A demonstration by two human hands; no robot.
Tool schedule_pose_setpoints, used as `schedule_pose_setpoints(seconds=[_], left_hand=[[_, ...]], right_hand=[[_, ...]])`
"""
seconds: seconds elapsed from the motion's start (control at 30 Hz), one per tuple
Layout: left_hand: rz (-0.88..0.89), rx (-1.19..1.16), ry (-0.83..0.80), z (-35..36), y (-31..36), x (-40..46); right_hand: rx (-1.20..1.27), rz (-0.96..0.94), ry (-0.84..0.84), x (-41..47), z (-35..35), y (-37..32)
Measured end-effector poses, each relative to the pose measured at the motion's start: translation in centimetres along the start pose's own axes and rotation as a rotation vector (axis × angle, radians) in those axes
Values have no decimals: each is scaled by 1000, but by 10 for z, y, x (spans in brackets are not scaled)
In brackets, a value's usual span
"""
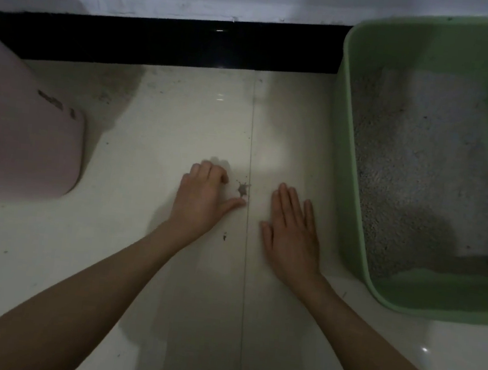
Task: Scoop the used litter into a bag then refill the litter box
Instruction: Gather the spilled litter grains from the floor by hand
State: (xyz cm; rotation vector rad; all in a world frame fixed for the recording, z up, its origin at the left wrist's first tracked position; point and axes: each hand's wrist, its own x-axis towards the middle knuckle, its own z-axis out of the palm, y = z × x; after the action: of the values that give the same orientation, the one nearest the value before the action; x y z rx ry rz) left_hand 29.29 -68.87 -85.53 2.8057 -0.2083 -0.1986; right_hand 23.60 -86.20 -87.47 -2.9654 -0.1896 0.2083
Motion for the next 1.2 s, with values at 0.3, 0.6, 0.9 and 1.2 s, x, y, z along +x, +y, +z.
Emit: schedule_pose_setpoints(seconds=[0.3, 0.6, 0.9, 1.2], left_hand=[[369, 479, 156, 18, 1, 25], [565, 577, 192, 23, -2, 37], [545, 448, 198, 17, -6, 45], [-45, 137, 337, 4, -67, -35]], right_hand=[[-45, 15, 71, 13, 4, 3], [-50, 27, 51, 14, 3, 1], [-65, 23, 33, 14, 3, 1], [86, 56, -16, 19, -8, -9]])
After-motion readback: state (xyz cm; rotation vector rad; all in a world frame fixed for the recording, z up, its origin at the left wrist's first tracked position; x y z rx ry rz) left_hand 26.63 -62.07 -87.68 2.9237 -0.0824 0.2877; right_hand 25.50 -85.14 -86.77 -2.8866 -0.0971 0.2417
